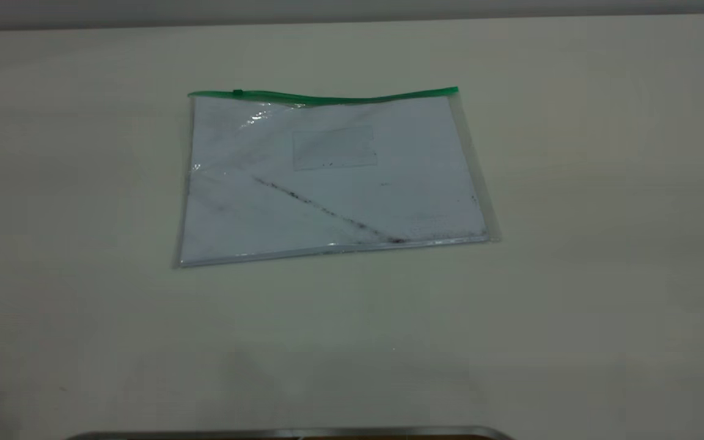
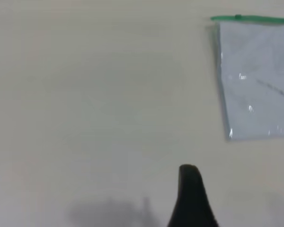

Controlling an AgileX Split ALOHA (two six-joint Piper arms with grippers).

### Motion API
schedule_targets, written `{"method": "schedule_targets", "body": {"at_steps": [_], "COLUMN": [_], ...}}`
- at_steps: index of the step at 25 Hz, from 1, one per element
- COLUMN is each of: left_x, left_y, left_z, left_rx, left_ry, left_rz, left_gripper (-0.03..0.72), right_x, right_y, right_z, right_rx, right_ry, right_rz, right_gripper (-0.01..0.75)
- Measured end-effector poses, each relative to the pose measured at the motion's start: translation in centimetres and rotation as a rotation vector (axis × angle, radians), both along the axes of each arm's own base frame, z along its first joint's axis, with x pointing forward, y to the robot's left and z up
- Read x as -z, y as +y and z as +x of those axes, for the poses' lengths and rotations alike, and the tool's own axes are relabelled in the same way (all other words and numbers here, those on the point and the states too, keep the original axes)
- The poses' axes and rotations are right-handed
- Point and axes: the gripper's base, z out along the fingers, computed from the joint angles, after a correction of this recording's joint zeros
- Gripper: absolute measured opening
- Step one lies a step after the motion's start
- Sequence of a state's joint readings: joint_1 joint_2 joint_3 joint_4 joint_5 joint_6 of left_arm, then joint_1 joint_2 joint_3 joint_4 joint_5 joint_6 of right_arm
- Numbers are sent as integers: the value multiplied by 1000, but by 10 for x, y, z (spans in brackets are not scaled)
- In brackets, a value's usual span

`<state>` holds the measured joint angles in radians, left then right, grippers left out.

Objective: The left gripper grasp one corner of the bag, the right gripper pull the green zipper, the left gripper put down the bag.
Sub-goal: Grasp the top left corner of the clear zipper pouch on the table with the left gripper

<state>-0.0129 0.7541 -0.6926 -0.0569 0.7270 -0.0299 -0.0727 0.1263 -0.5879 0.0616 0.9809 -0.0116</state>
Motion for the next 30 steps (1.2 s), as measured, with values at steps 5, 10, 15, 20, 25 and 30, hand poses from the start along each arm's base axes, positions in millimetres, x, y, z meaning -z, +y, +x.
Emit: {"method": "schedule_targets", "body": {"at_steps": [5,10,15,20,25,30], "left_x": [17,49,83,119,139,150], "left_y": [-5,-8,-12,-19,-25,-32], "left_z": [76,134,174,202,221,252], "left_rx": [0,19,61,102,166,267], "left_ry": [48,96,183,254,259,233], "left_rz": [-52,-66,-92,-145,-187,-208], "left_gripper": [588,588,588,588,588,588], "right_x": [-18,-30,-32,-19,1,8], "right_y": [-2,-1,-1,-1,-1,-3], "right_z": [37,86,140,184,209,220], "right_rx": [-16,-42,-91,-143,-167,-163], "right_ry": [111,194,252,331,400,401], "right_rz": [5,64,61,63,69,60], "right_gripper": [490,491,491,491,491,492]}}
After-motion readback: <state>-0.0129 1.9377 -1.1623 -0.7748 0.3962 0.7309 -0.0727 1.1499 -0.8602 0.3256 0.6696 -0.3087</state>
